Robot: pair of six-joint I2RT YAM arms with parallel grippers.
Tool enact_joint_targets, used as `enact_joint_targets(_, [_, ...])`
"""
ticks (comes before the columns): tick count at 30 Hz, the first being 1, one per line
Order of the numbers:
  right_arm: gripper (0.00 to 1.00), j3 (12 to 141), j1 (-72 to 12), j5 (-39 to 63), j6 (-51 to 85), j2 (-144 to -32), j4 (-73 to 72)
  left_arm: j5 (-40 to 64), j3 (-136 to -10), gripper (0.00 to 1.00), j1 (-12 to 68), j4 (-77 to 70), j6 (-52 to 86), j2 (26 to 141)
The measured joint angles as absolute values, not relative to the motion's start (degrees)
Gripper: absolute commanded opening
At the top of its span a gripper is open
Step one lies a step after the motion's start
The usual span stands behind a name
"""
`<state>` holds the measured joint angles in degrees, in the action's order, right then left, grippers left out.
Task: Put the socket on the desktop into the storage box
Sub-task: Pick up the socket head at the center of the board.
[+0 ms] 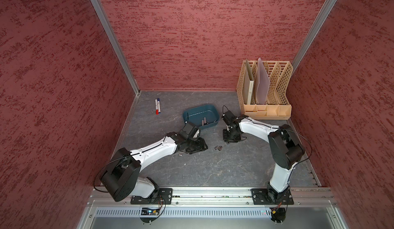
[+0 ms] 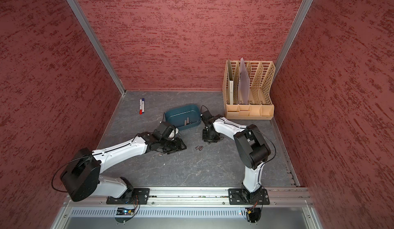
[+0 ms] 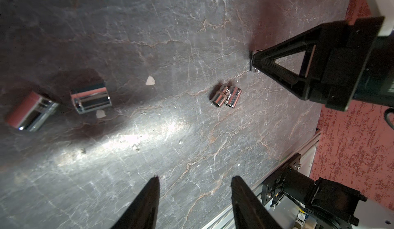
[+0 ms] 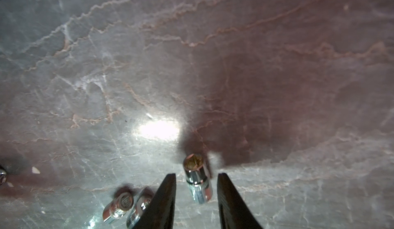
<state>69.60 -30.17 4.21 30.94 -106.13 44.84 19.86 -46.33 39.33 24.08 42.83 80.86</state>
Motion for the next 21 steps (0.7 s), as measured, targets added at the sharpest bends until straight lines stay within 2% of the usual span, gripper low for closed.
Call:
enact_joint_targets(11, [0.22, 69.60, -30.15, 4.27, 30.55, -106.80, 44.53, 19.42, -45.65, 0.56, 39.33, 23.92, 43.18, 80.14])
enact_joint_targets(21, [0.19, 69.60, -30.15, 4.34, 30.52, -106.78, 44.45, 19.29, -45.65, 0.57, 39.33, 23.92, 43.27, 79.81])
